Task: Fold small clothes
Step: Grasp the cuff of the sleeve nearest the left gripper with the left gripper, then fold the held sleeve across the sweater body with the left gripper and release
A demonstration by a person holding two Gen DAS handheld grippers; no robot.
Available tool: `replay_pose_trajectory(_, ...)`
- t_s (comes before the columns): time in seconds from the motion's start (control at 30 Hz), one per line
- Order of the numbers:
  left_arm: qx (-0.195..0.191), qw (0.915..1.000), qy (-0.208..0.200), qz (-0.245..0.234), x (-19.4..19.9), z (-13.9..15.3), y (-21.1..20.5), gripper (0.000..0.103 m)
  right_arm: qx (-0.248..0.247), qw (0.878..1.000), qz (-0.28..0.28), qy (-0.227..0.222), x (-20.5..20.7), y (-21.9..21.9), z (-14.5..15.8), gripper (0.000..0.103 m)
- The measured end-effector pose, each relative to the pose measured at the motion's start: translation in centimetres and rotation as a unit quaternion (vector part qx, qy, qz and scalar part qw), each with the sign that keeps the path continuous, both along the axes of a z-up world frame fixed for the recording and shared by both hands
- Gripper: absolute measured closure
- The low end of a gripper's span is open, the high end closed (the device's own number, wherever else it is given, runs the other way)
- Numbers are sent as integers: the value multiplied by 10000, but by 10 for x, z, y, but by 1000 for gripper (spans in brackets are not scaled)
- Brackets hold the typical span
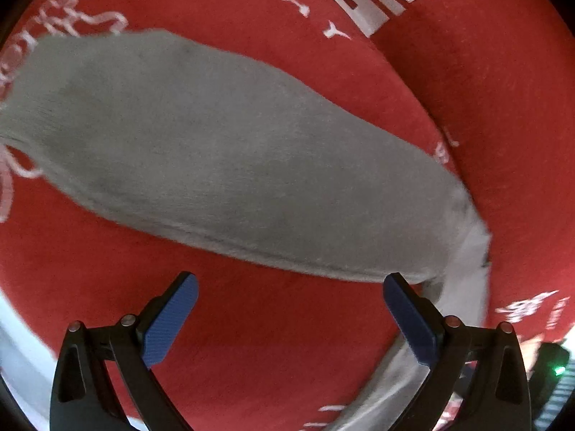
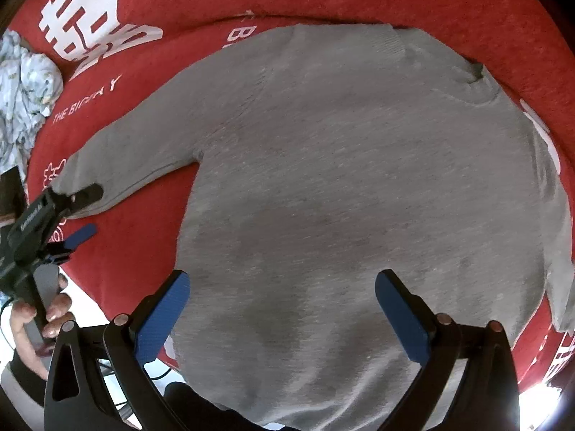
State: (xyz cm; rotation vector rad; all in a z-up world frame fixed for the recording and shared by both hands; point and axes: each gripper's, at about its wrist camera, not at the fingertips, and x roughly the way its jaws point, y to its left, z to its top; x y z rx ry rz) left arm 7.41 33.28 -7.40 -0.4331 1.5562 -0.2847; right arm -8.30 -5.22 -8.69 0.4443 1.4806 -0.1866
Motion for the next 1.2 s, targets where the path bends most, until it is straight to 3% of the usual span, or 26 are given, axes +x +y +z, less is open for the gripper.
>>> replay_pose_trajectory(0.07, -169, 9999, -3, 10, 6, -8, -8, 0, 38, 10000, -25, 22, 1, 3, -2, 0)
replay_pose_trajectory(0.13, -67, 9997, -179, 139, 12, -10, -9, 0, 40, 10000, -36, 53, 3, 5, -5, 0)
replay_pose_trajectory(0.3, -151, 9929, -435, 1096, 24, -4, 11, 2, 75, 9999, -100, 51, -4, 3, -1, 0)
replay_pose_trajectory(0.37, -6, 9909, -522, 1240, 24, 0, 22, 22, 94, 9998, -149, 55, -8, -1, 0, 0)
replay_pose_trajectory(0.4, 59, 9909, -531, 1237, 24, 0, 26, 40, 111, 9998, -177, 66, -10, -3, 1, 0)
replay_pose_trajectory(0.43, 143, 9909, -578, 1208, 24, 1, 29, 64, 121, 9997, -217, 73, -11, -5, 0, 0)
replay_pose_trajectory(0.47, 209, 9913, -606, 1152, 24, 1, 32, 75, 148, 9995, -263, 79, -13, -7, 0, 0)
replay_pose_trajectory(0.5, 231, 9918, -630, 1088, 24, 1, 35, 84, 167, 9993, -316, 83, -14, -9, -1, 0)
replay_pose_trajectory(0.57, 168, 9919, -720, 1029, 23, 3, 38, 86, 191, 9990, -391, 84, -17, -12, -1, 0)
replay_pose_trajectory(0.6, 216, 9920, -822, 934, 22, 6, 35, 92, 202, 9989, -421, 75, -18, -14, -2, 0)
replay_pose_trajectory(0.73, 431, 9882, -1417, 393, 19, 35, 10, 92, 244, 9986, -464, 50, -25, -19, -1, 0)
replay_pose_trajectory(0.83, 209, 9835, -1792, -154, 18, 61, -21, 92, 259, 9981, -558, -6, -31, -28, 2, 0)
replay_pose_trajectory(1.07, 113, 9832, -1675, -715, 8, 68, -71, 92, 201, 9968, -763, -97, -53, -54, 15, 0)
replay_pose_trajectory(1.13, 371, 9802, -1724, -898, 1, 71, -83, 92, 214, 9962, -838, -65, -59, -62, 15, 0)
replay_pose_trajectory(1.2, 764, 9836, -1500, -650, 0, 68, -79, 92, 225, 9955, -924, -52, -64, -68, 18, 0)
